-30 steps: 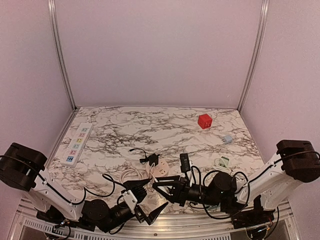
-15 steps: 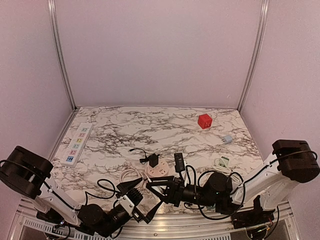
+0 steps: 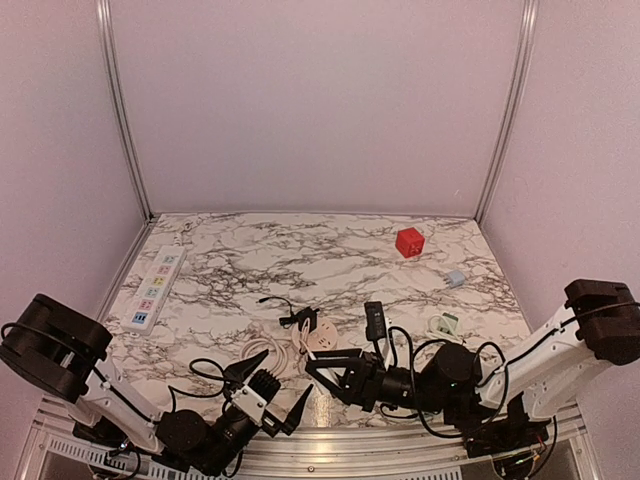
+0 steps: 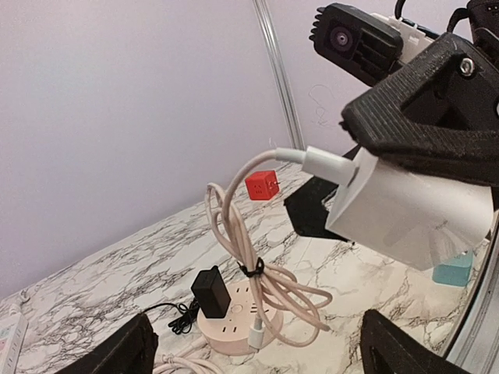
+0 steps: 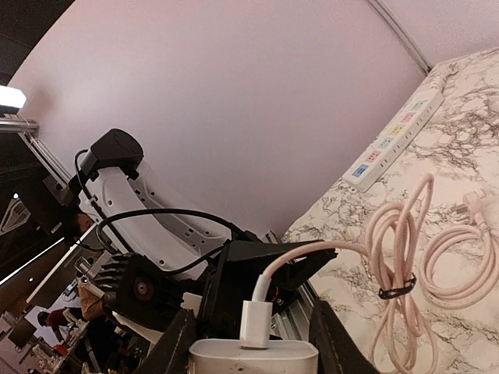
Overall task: Insert the plug
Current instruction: Adjust the plug.
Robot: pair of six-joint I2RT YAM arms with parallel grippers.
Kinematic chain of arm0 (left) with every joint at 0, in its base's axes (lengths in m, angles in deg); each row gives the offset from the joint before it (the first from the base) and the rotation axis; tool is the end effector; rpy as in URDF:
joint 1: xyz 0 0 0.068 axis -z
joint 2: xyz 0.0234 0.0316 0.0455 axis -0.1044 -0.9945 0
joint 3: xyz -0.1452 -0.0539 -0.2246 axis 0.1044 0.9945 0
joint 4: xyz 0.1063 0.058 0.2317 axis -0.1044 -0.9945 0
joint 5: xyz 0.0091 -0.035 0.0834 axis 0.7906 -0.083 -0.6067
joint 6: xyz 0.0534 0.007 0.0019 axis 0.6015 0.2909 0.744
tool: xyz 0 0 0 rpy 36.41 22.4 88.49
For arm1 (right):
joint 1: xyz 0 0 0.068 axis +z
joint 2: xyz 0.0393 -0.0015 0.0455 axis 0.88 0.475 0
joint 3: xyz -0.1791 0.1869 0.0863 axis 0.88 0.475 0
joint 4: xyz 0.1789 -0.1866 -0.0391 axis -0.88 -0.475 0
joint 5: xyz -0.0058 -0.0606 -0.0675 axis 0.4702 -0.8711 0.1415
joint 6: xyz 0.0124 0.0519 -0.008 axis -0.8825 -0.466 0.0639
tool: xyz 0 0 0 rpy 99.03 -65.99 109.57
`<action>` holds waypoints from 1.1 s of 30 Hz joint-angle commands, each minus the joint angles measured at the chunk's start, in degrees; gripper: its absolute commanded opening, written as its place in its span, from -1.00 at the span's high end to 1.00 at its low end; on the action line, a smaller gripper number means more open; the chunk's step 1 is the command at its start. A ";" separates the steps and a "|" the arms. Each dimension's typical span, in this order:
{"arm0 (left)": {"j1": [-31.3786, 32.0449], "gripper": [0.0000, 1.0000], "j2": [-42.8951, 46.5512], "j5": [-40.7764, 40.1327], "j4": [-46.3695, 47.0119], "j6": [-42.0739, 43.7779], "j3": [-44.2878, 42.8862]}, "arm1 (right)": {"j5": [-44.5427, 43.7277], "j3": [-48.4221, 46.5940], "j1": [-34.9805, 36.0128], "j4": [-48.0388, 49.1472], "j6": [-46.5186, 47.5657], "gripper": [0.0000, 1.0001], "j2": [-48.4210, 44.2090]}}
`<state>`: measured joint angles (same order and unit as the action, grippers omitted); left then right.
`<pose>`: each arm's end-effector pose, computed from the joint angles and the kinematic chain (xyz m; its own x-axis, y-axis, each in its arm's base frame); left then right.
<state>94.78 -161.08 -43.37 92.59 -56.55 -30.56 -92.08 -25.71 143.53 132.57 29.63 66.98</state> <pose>-0.0202 -0.2776 0.1674 0.1925 0.0781 -0.9782 0.5632 0.8075 0.1753 0.0419 0.2681 0.2011 -0.6675 0.2834 -0.6886 -0.7055 0.0551 0.7065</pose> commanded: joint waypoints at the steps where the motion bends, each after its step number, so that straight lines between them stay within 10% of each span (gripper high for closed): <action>1: 0.04 -0.85 -0.91 0.31 9.34 0.38 0.01 | -1.94 0.38 0.73 -1.00 1.08 0.37 -2.26; 12: 5.02 -0.98 -10.39 4.89 8.90 14.14 -9.03 | -2.57 -0.79 1.04 1.16 0.65 0.37 0.58; 33: 5.06 -0.98 -4.06 12.25 9.70 12.30 -1.89 | -1.95 0.44 2.13 -1.06 1.06 0.37 -2.24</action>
<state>99.61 -167.11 -32.64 93.42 -43.72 -33.03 -94.16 -25.43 144.99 130.95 30.07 66.33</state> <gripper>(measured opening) 0.989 0.376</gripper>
